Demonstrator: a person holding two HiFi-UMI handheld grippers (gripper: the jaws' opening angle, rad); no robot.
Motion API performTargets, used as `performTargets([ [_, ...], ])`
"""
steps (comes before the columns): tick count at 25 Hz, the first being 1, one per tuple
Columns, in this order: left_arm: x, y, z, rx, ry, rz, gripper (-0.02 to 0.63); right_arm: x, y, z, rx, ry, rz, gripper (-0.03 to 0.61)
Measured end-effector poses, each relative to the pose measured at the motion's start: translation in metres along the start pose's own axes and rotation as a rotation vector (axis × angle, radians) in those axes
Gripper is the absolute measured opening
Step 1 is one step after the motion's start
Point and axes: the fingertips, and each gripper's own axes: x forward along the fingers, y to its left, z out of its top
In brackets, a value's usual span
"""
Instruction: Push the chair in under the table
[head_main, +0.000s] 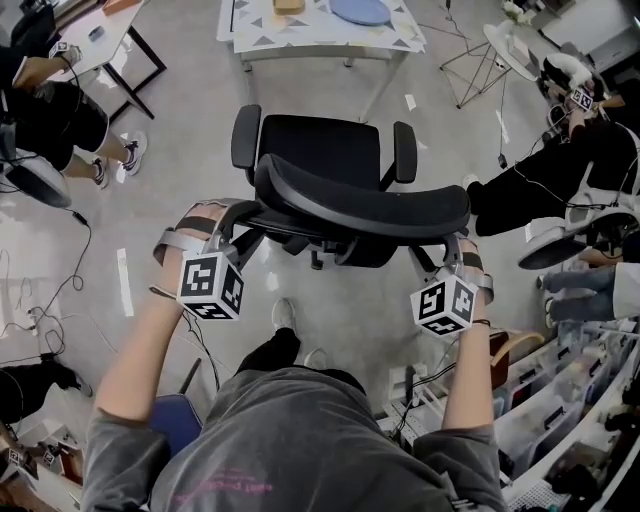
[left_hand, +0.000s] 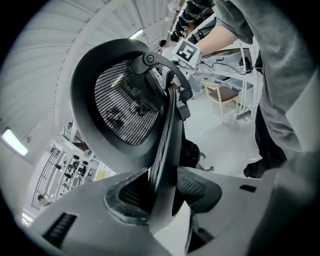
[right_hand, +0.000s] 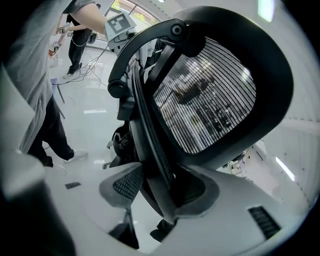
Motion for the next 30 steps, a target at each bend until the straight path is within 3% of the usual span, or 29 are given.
performTargets([
  [30,0.071,0.114,-0.029,-0.036,0.018,0.033,0.190,0.100,-0.101,0.024,0.004,-0.020,0.009,0.206],
])
